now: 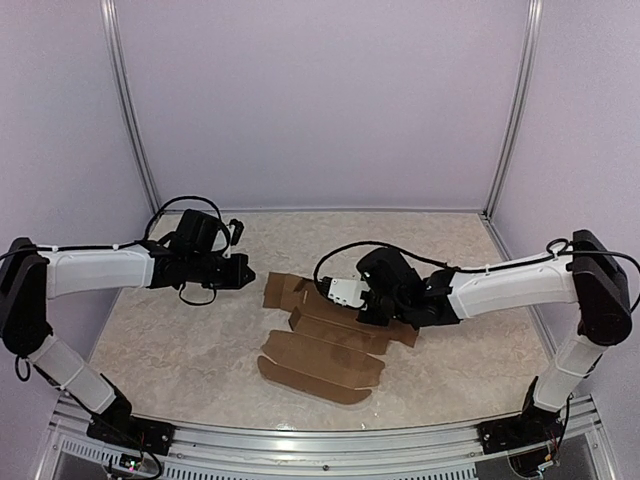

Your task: Fold the paper box

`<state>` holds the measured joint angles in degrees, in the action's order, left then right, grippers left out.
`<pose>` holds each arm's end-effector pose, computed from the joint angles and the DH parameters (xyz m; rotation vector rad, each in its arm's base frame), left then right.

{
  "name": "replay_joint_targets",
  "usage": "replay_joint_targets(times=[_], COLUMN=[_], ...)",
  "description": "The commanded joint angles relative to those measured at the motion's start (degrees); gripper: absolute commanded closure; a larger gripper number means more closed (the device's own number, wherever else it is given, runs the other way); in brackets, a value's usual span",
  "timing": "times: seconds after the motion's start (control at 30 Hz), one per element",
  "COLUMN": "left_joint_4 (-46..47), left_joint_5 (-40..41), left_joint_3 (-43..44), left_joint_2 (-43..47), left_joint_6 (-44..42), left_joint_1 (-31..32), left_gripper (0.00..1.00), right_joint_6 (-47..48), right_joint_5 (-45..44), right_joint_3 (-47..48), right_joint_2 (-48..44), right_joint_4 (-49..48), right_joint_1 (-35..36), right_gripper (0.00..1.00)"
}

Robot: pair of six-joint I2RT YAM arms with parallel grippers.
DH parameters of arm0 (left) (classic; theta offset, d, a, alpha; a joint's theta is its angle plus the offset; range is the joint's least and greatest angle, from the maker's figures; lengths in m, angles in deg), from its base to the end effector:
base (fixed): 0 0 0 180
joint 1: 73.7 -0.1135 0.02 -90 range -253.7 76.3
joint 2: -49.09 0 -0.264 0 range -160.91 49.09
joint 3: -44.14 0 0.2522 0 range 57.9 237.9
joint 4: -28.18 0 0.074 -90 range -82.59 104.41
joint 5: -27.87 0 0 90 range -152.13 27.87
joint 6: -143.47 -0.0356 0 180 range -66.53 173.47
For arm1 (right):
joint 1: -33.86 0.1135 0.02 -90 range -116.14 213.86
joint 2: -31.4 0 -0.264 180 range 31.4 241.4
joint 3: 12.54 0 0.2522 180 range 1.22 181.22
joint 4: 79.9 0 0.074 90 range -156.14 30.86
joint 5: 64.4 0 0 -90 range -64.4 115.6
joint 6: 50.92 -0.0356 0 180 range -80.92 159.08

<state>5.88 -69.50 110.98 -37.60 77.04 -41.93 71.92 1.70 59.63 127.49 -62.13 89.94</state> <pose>0.2722 -0.1740 0.2181 0.2384 2.3735 -0.6273 0.2118 0.2891 0.2029 -1.4090 1.7376 -0.2605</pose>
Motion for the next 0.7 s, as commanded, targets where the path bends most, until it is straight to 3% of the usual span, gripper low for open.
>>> replay_joint_targets(times=[0.0, 0.13, 0.3, 0.67], left_joint_4=[4.08, 7.78, 11.68, 16.34], left_joint_5=[-1.39, -2.62, -3.96, -4.99], left_joint_3=[-2.48, -4.91, -5.93, -5.77], left_joint_2=[0.64, -0.24, -2.32, -5.24], left_joint_6=[0.64, 1.85, 3.02, 3.70], left_joint_1=[-0.66, -1.22, -1.66, -2.68], left_gripper=[1.00, 1.00, 1.00, 1.00], right_joint_6=[12.02, 19.24, 23.31, 32.33], right_joint_5=[-4.96, -6.62, -7.43, -9.70], right_joint_3=[-4.92, -8.87, -11.19, -18.96], right_joint_2=[-2.05, -2.37, -2.73, 0.11], right_joint_4=[-12.03, -18.96, -24.10, -46.06], right_joint_1=[2.60, 3.75, 4.54, 5.63], right_gripper=[1.00, 1.00, 1.00, 1.00])
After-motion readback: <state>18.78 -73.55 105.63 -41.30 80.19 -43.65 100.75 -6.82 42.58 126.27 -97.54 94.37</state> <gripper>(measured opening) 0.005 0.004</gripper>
